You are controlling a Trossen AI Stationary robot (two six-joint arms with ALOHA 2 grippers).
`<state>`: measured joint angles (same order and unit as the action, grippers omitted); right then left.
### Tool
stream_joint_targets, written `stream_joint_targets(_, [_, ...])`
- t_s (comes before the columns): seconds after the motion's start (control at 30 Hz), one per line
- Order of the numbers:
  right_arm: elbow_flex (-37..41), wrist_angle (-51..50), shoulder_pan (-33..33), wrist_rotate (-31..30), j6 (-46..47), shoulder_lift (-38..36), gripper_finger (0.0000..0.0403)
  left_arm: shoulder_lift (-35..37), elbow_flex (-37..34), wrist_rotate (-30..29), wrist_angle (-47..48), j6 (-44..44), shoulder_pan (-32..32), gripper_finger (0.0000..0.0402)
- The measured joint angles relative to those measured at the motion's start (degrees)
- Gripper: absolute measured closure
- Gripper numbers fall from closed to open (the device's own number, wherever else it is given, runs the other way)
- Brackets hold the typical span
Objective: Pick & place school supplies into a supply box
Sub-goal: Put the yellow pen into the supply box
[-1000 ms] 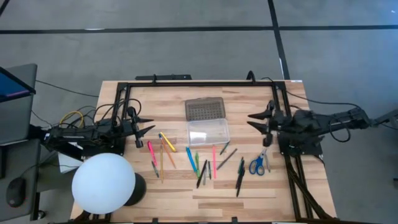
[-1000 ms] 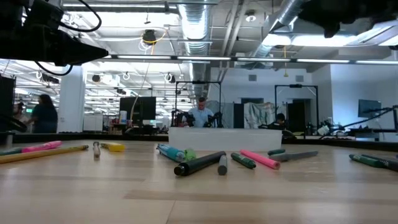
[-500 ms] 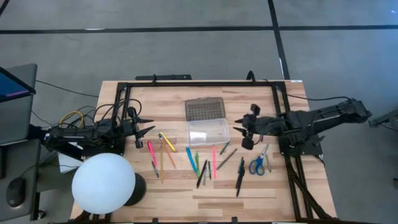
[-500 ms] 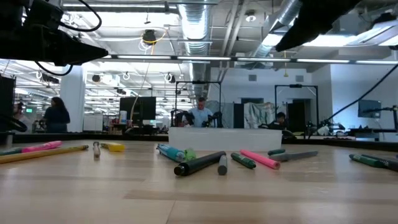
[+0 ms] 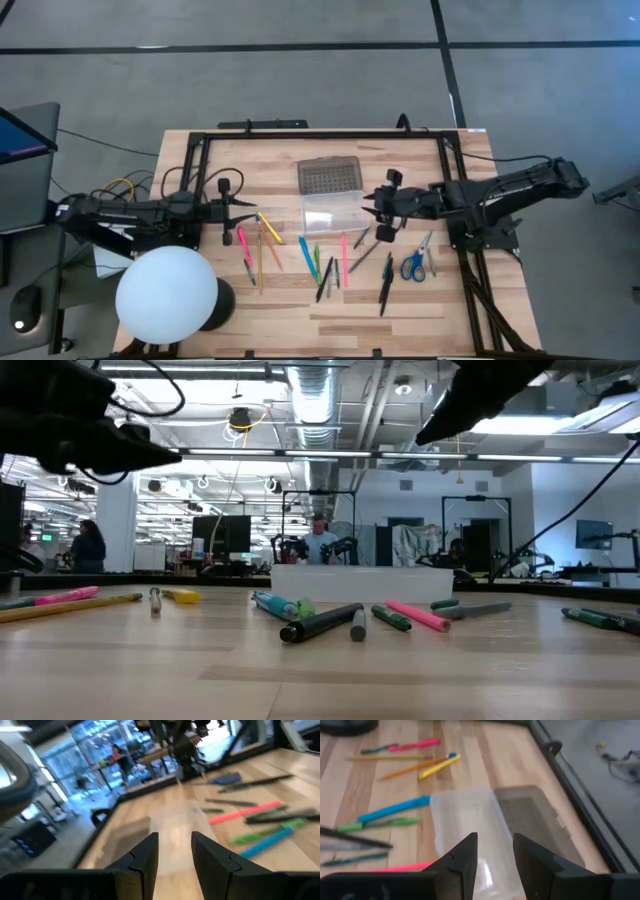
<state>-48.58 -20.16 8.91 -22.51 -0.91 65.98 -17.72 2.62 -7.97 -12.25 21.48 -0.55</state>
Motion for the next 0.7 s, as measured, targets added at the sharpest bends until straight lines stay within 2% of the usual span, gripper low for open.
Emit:
stream_joint_targets(0.17, [0.0, 1.6, -0.9, 0.1, -0.7, -0.4, 0.0285, -3.9, 6.5, -2.7, 1.8, 1.8, 0.0, 0.029])
stream_joint_targets(0.37, [0.0, 1.5, -0.9, 0.1, -1.1, 0.0, 0.0285, -12.1, 17.2, -2.9, 18.2, 1.8, 0.0, 0.029])
stream_joint_targets(0.47, [0.1, 1.6, -0.6, 0.1, -1.1, 0.0, 0.0285, -18.0, 18.7, -0.2, 18.3, 2.0, 0.0, 0.029])
stream_joint_targets(0.7, [0.1, 1.3, 0.8, 0.3, -0.7, 0.0, 0.0285, -33.7, 19.5, -1.0, 17.0, -0.3, 2.1, 0.029])
